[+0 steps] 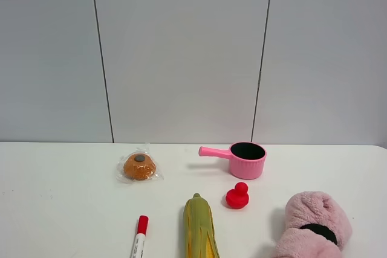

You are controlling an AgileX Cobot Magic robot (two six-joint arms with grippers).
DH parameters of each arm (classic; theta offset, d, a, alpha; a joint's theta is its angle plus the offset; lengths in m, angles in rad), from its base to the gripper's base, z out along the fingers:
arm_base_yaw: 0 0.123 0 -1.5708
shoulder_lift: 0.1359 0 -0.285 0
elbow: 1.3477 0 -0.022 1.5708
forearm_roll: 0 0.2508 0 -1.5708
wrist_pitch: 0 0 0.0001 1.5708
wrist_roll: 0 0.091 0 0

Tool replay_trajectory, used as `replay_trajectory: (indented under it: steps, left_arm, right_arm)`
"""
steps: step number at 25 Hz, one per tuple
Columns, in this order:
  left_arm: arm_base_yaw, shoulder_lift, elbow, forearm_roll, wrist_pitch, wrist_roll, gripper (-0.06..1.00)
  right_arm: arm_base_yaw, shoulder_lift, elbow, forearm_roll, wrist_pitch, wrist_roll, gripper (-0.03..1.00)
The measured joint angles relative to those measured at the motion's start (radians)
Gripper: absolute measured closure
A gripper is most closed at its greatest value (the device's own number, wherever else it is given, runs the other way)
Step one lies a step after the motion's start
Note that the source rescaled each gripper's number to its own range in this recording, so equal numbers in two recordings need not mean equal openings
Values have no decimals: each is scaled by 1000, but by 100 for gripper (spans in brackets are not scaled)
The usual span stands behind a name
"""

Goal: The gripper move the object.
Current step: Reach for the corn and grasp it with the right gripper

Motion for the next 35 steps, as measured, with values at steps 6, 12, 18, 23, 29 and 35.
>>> replay_trajectory:
  steps: [6,12,18,23,29,35]
  left_arm:
    - [0,0,0,0,0,0,-6]
    - [0,0,0,0,0,0,-6]
    - [0,0,0,0,0,0,-6]
    - [0,0,0,0,0,0,-6]
    - [0,0,0,0,0,0,-6]
    - [0,0,0,0,0,0,-6]
  right_arm:
    - [0,0,0,0,0,0,8]
    - [0,0,0,0,0,0,8]
    - [0,0,0,0,0,0,8]
    - [0,0,0,2,0,0,8]
    - [0,0,0,27,0,-5,8]
    - [0,0,0,46,-1,-20,8]
